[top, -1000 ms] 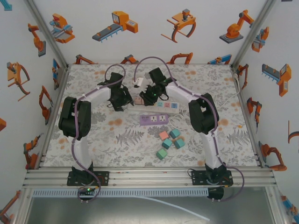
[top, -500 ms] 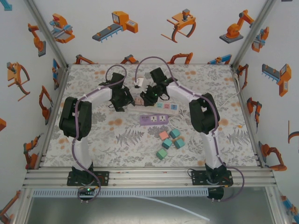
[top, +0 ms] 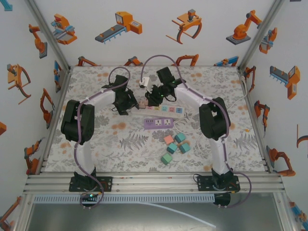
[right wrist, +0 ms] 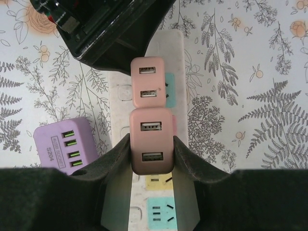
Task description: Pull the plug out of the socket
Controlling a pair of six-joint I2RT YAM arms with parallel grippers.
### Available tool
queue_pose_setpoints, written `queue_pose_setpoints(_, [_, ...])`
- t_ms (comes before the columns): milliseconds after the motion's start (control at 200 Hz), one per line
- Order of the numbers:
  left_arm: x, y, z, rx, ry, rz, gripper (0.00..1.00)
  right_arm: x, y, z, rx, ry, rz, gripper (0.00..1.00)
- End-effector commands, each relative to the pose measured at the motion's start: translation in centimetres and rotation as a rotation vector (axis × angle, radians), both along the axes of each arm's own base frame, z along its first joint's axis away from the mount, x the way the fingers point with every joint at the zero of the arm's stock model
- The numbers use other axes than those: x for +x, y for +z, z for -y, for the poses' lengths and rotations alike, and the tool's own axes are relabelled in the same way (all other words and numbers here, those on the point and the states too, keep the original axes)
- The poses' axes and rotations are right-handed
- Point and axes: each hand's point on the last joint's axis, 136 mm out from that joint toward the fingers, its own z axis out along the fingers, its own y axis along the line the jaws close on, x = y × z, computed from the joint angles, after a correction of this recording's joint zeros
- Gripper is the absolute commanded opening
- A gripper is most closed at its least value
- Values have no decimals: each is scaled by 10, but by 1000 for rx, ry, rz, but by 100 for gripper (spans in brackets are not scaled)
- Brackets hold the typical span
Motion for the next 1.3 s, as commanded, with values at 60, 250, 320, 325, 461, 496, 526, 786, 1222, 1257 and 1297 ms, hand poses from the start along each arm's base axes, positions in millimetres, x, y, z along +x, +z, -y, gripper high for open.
queue_pose_setpoints(60, [-13, -14, -14, 80, 17, -45, 64, -4, 56, -8, 107, 25, 110, 0])
queue_pose_setpoints(250, [-5, 18, -15, 61, 18, 48, 64, -6, 103, -2, 210, -65, 161, 0])
queue_pose_setpoints(320, [-3, 31, -15, 56, 19, 81, 66, -7, 119, 1, 254, -111, 167, 0])
queue_pose_setpoints(325, [-3, 32, -15, 55, 19, 84, 66, -8, 122, 1, 259, -114, 171, 0])
queue_pose_setpoints(461, [0, 60, -14, 21, 18, 154, 66, -14, 149, 12, 334, -189, 179, 0])
queue_pose_setpoints(496, [0, 68, -13, 8, 17, 175, 67, -15, 156, 15, 353, -210, 180, 0])
queue_pose_setpoints(526, [0, 78, -12, -7, 13, 199, 67, -17, 162, 18, 369, -230, 176, 0])
queue_pose_setpoints(786, [-15, 172, -7, -112, -94, 472, 68, -34, 204, 58, 575, -462, 85, 0])
queue_pose_setpoints(1222, [-116, 285, -14, -38, -544, 970, 77, -87, 163, 105, 773, -721, -308, 0])
queue_pose_setpoints(1257, [-127, 286, -12, -30, -600, 987, 78, -89, 152, 107, 767, -756, -371, 0])
queue_pose_setpoints(1297, [-139, 286, -10, -27, -665, 1000, 80, -92, 140, 107, 757, -783, -438, 0])
